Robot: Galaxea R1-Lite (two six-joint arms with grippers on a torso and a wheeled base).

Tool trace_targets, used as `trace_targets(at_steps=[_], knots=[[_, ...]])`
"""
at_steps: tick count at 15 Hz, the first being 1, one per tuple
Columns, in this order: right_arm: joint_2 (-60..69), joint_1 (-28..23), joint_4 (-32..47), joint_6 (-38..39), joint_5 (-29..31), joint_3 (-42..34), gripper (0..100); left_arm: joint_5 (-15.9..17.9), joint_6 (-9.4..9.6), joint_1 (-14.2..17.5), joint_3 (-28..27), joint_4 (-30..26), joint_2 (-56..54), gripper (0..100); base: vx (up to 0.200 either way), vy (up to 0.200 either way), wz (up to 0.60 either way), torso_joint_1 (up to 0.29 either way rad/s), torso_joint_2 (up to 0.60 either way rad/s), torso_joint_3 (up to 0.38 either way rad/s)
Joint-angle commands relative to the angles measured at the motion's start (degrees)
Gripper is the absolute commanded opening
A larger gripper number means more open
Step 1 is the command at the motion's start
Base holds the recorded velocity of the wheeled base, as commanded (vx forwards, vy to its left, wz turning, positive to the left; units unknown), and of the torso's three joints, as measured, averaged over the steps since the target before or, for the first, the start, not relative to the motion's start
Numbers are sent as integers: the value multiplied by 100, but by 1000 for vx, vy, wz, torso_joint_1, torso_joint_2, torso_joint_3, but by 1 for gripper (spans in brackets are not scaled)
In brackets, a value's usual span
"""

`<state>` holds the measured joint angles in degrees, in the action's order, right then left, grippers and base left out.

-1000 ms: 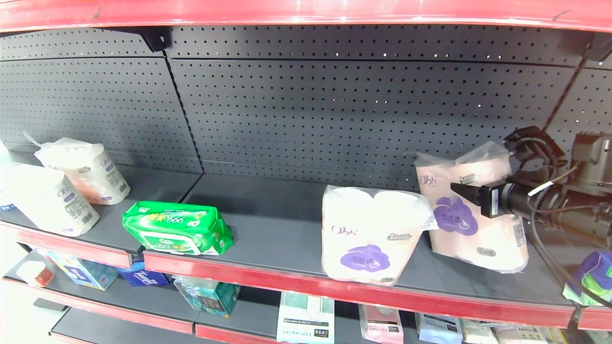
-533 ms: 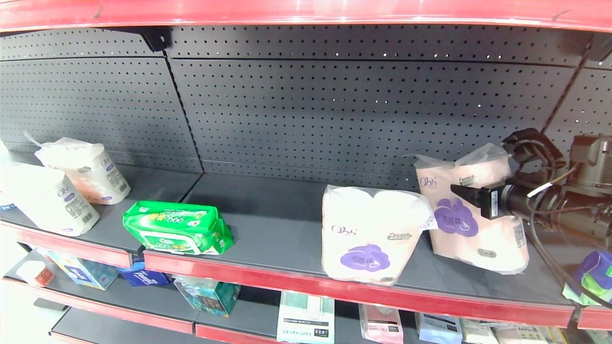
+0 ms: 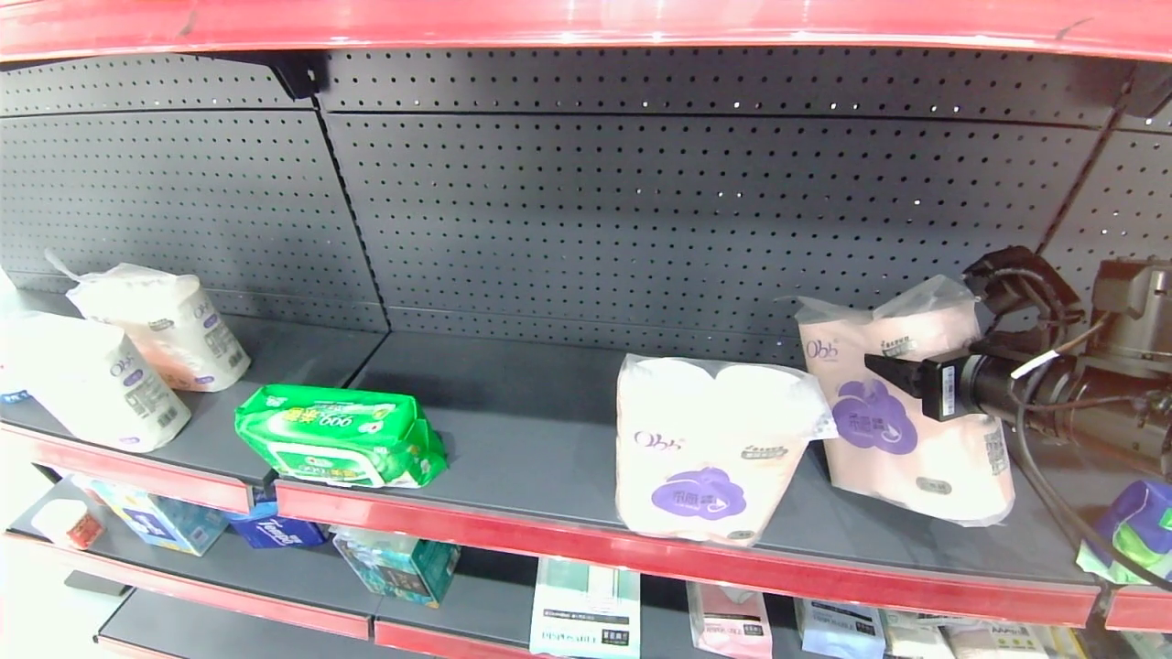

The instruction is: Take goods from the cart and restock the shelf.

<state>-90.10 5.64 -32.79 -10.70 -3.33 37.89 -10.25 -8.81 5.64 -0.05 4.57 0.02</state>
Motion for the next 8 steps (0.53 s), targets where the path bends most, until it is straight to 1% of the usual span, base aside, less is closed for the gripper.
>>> trace_targets(at_steps=[1,3,4,5,6,7,8], knots=[[1,-2,1,-2,-1,17,0,-486,-33,24,-30,-334,-2,100,0,0,0,0,0,0],[1,7,1,-2,-1,17,0,-539,20,42,-65,-413,-2,100,0,0,0,0,0,0],[1,7,1,-11,-1,-18,0,-539,108,552,-65,-422,24,100,0,0,0,0,0,0],[-8,7,1,-11,-1,-18,0,-486,205,789,-65,-422,59,100,0,0,0,0,0,0],[-25,24,1,-11,-1,-18,0,-311,205,692,-65,-422,-2,100,0,0,0,0,0,0],[-25,33,1,-11,-1,-18,0,-21,205,499,-57,-413,-2,100,0,0,0,0,0,0],[-25,33,1,-20,-1,-27,0,384,249,429,-30,-360,-2,100,0,0,0,0,0,0]])
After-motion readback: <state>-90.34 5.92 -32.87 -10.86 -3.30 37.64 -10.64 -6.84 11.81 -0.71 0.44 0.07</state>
